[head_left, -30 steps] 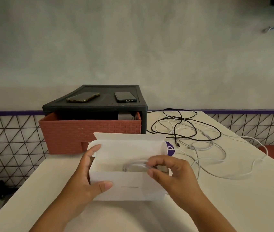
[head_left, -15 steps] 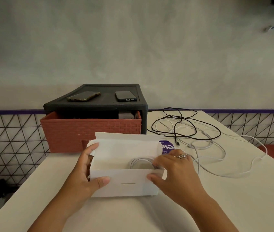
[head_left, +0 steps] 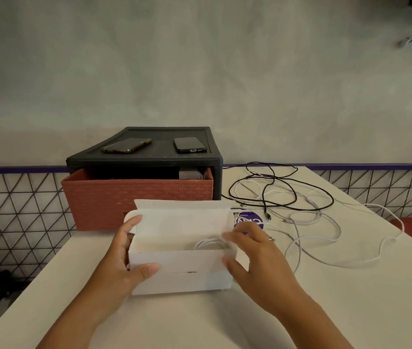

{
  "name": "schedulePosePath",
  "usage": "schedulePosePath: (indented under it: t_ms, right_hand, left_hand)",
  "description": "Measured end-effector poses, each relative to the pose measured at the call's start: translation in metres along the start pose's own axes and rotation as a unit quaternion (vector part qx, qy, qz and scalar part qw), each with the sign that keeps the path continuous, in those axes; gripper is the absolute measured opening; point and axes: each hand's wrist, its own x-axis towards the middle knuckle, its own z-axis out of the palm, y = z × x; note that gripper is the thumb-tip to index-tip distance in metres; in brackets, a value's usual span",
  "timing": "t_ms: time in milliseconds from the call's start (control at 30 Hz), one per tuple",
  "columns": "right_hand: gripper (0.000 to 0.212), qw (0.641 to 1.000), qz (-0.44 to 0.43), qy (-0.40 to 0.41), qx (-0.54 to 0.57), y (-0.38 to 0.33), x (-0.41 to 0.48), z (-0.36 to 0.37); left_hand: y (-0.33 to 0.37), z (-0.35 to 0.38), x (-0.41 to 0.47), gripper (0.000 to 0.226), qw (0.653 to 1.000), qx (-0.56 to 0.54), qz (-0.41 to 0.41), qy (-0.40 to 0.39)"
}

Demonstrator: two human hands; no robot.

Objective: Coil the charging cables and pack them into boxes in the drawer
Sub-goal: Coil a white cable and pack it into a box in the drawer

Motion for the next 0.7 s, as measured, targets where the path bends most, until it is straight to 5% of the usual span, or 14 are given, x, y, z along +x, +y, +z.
schedulePosePath:
  t_ms: [700]
  right_hand:
    - [0.038,0.975,0.098,-0.196,-0.045,0.020,0.004,0.022]
  left_hand:
    - [-0.046,-0.025,0.049,0.081,0.970,0.120,0.003,0.210]
